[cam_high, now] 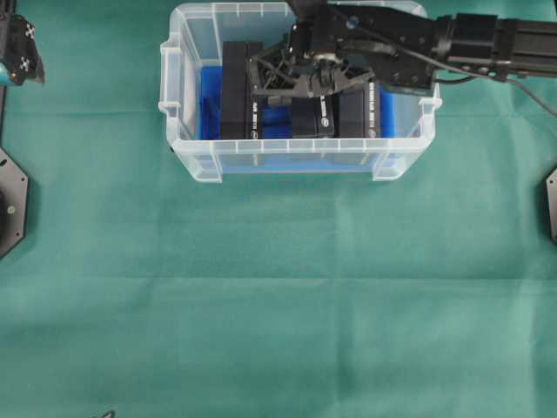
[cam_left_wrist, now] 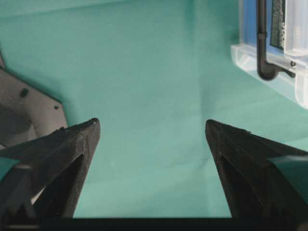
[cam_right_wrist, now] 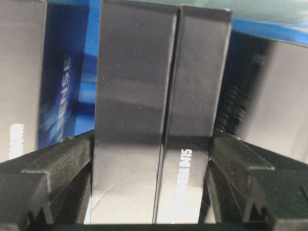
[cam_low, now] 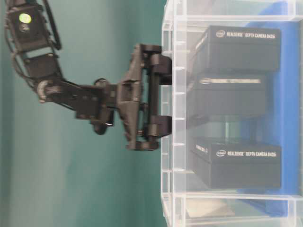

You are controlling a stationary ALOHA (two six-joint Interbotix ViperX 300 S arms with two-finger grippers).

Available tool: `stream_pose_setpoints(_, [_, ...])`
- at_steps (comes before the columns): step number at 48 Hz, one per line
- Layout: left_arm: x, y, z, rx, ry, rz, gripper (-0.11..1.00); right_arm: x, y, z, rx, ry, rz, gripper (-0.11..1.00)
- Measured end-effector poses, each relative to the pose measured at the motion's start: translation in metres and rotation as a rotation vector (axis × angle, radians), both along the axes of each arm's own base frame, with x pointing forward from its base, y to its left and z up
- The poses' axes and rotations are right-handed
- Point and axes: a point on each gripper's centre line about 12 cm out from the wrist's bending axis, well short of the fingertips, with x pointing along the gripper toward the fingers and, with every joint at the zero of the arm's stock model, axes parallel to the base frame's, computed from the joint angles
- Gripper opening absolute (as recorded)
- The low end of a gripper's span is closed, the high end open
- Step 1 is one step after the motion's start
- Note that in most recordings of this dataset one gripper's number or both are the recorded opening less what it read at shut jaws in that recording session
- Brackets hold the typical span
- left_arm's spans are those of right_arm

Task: Take out the box from the case.
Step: 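Lift the gripped black box pair straight up out of the bin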

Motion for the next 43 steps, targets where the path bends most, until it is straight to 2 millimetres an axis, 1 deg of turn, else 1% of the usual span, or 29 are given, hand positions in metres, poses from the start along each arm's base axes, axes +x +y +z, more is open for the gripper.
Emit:
stream_pose_setpoints(8, [0.000, 0.000, 0.001, 0.001, -0.003, 0.000, 0.96, 0.000, -0.001, 0.029, -0.012, -0.033, -0.010, 0.70])
stream_pose_setpoints(20, [0.000, 0.000, 0.000, 0.000, 0.002, -0.003, 0.96, 0.000, -0.004, 0.066, -0.040, -0.053, -0.027, 0.68])
stream_pose_setpoints(30, [0.000, 0.000, 0.000, -0.001, 0.003, -0.001, 0.96, -0.002, -0.006, 0.104, -0.083, -0.076, -0.040, 0.68])
stream_pose_setpoints(36, [0.000, 0.000, 0.000, -0.002, 0.003, -0.001, 0.96, -0.003, -0.006, 0.120, -0.104, -0.078, -0.048, 0.68])
stream_pose_setpoints(43, [-0.001, 0.000, 0.001, 0.000, 0.000, 0.000, 0.96, -0.003, -0.003, 0.132, -0.118, -0.087, -0.048, 0.68])
